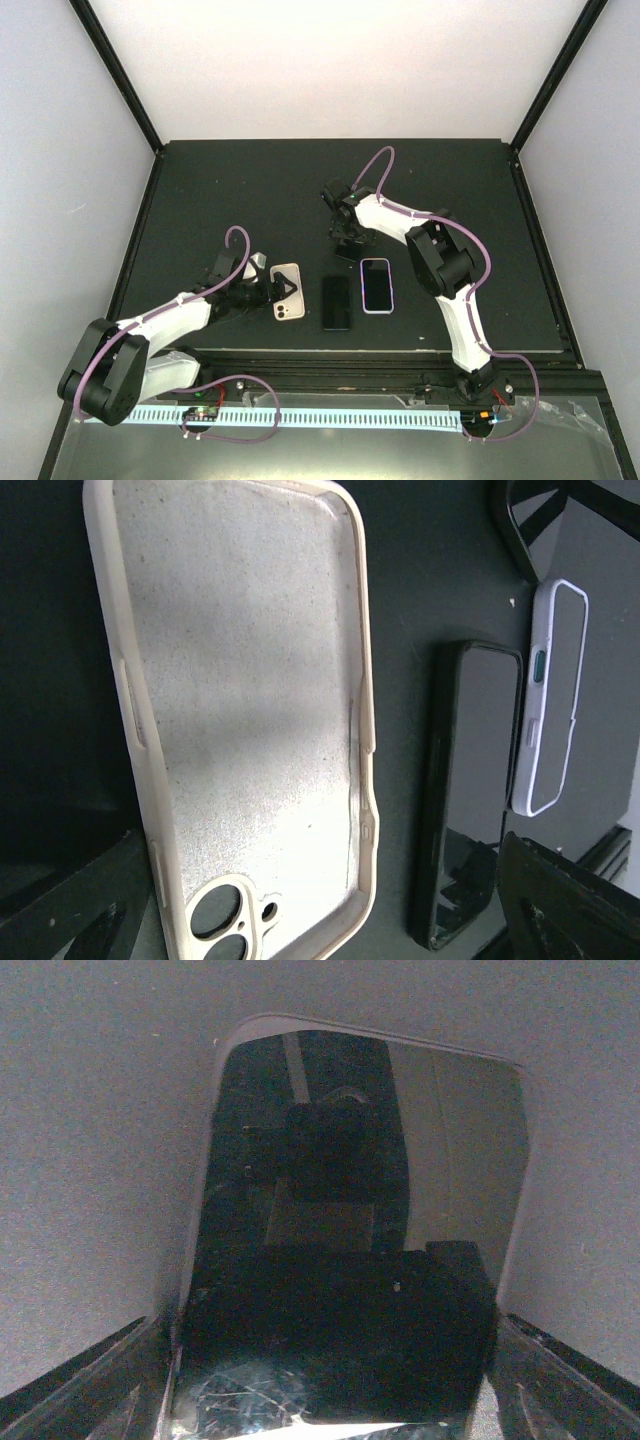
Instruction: Put the phone into the phone case
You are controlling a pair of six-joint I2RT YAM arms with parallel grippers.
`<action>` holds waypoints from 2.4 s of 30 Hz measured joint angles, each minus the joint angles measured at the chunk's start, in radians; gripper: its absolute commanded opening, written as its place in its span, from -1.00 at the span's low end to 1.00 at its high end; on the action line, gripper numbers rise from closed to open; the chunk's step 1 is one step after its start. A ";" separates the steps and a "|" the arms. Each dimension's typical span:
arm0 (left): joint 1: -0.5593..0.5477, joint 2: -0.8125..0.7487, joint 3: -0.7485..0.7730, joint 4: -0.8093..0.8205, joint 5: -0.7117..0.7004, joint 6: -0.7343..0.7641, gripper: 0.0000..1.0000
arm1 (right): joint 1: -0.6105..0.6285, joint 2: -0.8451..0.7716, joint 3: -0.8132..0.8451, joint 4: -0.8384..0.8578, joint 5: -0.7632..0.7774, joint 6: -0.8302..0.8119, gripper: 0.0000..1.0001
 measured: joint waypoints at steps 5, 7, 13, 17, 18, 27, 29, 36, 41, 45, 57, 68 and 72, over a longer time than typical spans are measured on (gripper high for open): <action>0.000 -0.022 -0.020 0.008 0.029 -0.021 0.92 | 0.010 0.007 0.008 -0.003 0.015 -0.013 0.63; 0.000 -0.038 -0.030 0.008 0.038 -0.028 0.92 | 0.012 0.007 0.008 0.000 0.015 -0.023 0.63; 0.000 -0.100 -0.036 -0.020 0.031 -0.032 0.92 | 0.015 -0.016 -0.034 0.065 -0.022 -0.095 0.55; 0.016 -0.153 -0.036 -0.057 0.019 -0.031 0.92 | 0.015 -0.059 -0.098 0.130 -0.090 -0.143 0.53; 0.026 -0.164 -0.036 -0.066 0.019 -0.030 0.92 | 0.015 -0.066 -0.108 0.141 -0.109 -0.154 0.52; 0.150 -0.200 -0.034 -0.134 0.051 -0.005 0.91 | 0.027 -0.114 -0.171 0.200 -0.252 -0.215 0.46; 0.180 -0.200 -0.032 -0.148 0.069 0.002 0.91 | 0.036 -0.127 -0.185 0.199 -0.283 -0.220 0.46; 0.280 -0.223 -0.029 -0.180 0.128 0.032 0.90 | 0.078 -0.181 -0.222 0.204 -0.380 -0.229 0.46; 0.332 -0.237 -0.029 -0.201 0.167 0.049 0.90 | 0.129 -0.226 -0.256 0.237 -0.442 -0.212 0.45; 0.363 -0.240 -0.029 -0.224 0.182 0.065 0.89 | 0.189 -0.254 -0.286 0.273 -0.477 -0.179 0.44; 0.408 -0.279 -0.027 -0.264 0.220 0.086 0.64 | 0.333 -0.273 -0.368 0.445 -0.503 -0.066 0.41; 0.410 -0.283 -0.027 -0.263 0.258 0.085 0.48 | 0.352 -0.271 -0.378 0.532 -0.494 -0.015 0.41; 0.410 -0.283 -0.027 -0.263 0.260 0.085 0.47 | 0.356 -0.261 -0.403 0.562 -0.483 0.000 0.42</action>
